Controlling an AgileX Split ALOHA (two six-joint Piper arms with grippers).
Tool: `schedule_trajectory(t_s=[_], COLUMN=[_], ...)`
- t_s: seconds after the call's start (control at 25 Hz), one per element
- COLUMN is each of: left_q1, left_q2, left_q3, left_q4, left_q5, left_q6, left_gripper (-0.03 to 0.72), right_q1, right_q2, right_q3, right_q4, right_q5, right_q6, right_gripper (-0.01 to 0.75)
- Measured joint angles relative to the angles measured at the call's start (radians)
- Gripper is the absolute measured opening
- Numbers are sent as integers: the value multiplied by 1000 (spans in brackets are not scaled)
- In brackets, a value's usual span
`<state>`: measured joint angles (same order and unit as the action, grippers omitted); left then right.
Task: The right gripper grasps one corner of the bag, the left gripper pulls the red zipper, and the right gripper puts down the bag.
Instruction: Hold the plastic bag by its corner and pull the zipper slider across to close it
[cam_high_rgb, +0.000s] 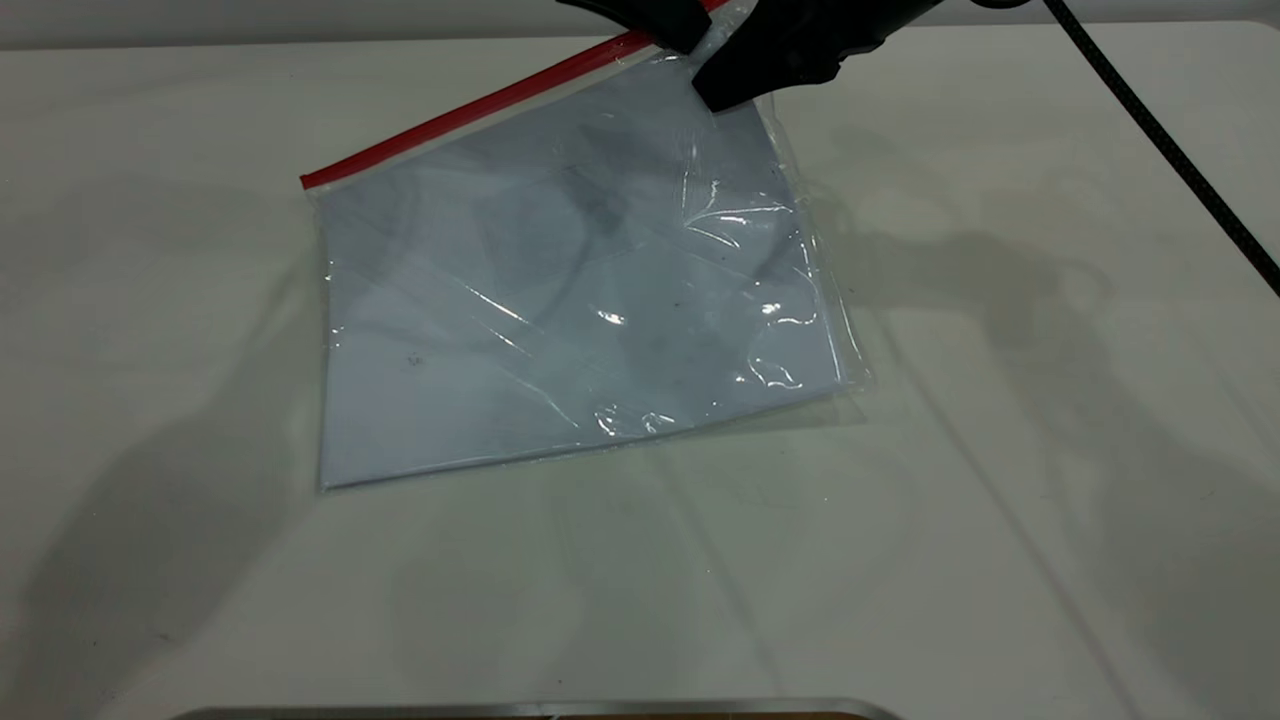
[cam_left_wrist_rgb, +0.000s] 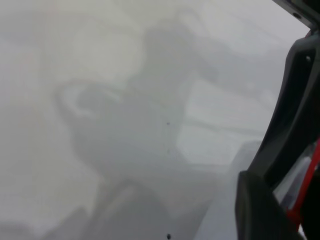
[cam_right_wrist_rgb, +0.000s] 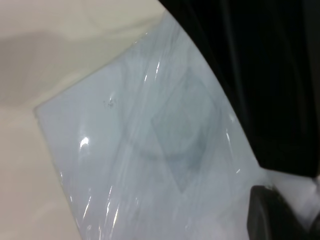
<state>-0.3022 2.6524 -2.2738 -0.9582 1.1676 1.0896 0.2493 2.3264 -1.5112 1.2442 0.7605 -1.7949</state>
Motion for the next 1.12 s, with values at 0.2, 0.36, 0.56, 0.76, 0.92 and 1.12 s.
schedule_trajectory(t_s=[0.2,0.36,0.56,0.76,0.92,1.12], left_q1=[9,16,20,20,20,20], left_q2=[-1,-2,-2,-2,-2,-2], left_q3=[-4,-5,-5,-5,-5,-5], left_q4=[0,0,0,0,0,0], left_q5=[0,0,0,0,0,0], left_q6=[0,1,1,1,1,4], left_gripper=[192,190,188,178,94,53], right_q1=[0,0,0,0,0,0], right_q2=[0,0,0,0,0,0], right_q3=[0,0,0,0,0,0], right_q4=[11,20,24,25,27,27], right_q5=[-4,-4,-3,0,0,0], right_q6=[0,0,-1,-1,1,3], right_gripper=[36,36,37,37,37,37])
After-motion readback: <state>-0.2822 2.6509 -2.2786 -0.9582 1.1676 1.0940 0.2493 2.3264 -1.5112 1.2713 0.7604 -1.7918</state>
